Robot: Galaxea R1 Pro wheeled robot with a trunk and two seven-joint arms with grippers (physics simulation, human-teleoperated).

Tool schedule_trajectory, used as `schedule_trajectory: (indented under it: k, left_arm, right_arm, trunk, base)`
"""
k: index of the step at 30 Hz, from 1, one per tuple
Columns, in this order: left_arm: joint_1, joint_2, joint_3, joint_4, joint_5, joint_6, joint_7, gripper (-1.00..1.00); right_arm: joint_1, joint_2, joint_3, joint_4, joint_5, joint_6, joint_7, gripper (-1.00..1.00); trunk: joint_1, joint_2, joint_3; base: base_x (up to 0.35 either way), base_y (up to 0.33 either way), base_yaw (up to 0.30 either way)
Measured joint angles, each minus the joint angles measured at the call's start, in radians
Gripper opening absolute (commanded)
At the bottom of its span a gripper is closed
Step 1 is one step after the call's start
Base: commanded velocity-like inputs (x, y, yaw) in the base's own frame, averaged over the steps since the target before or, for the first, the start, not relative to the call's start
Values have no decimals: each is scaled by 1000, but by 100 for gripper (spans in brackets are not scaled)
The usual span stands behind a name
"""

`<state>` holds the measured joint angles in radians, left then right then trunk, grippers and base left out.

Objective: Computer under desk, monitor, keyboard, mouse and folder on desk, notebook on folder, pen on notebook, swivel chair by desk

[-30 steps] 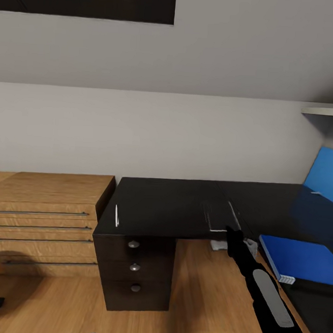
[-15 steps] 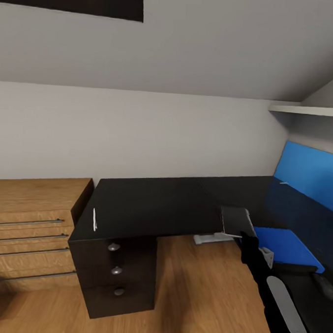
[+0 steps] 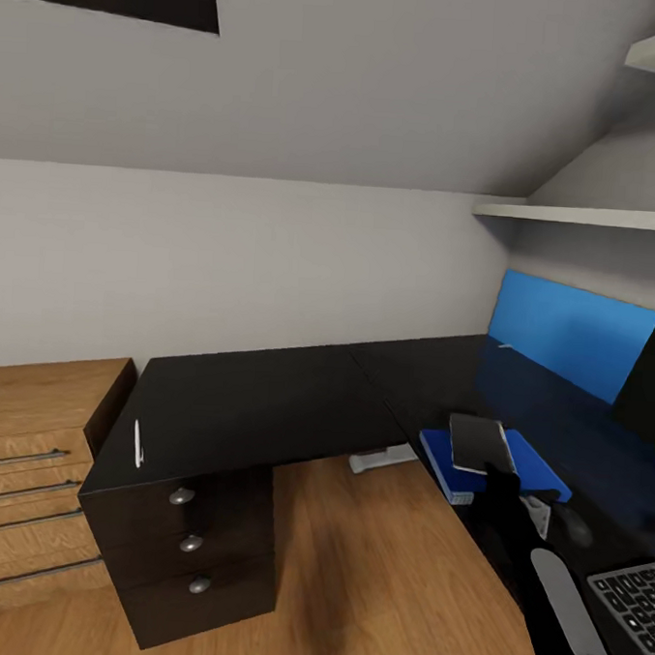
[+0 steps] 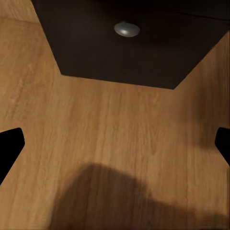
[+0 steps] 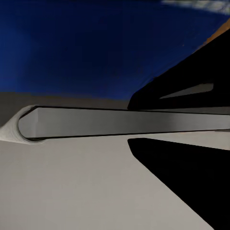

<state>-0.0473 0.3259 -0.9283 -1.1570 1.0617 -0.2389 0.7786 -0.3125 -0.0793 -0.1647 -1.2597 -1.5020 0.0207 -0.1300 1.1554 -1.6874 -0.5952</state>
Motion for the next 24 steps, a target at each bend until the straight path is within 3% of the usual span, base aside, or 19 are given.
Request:
schedule_trajectory:
  k: [6,24]
  left_arm:
    - [0,0,0,0,-1,0,0,100]
    - [0,0,0,0,-1,0,0,100]
  right_arm:
    - [0,-1,-1,2,-1,-3,2,-100]
    - [0,-1,-7,1,0,-4,3,-100]
  trunk:
    - [0,0,0]
    - [0,0,0]
  base:
    - [0,0,-160]
    - [31,-4,-3]
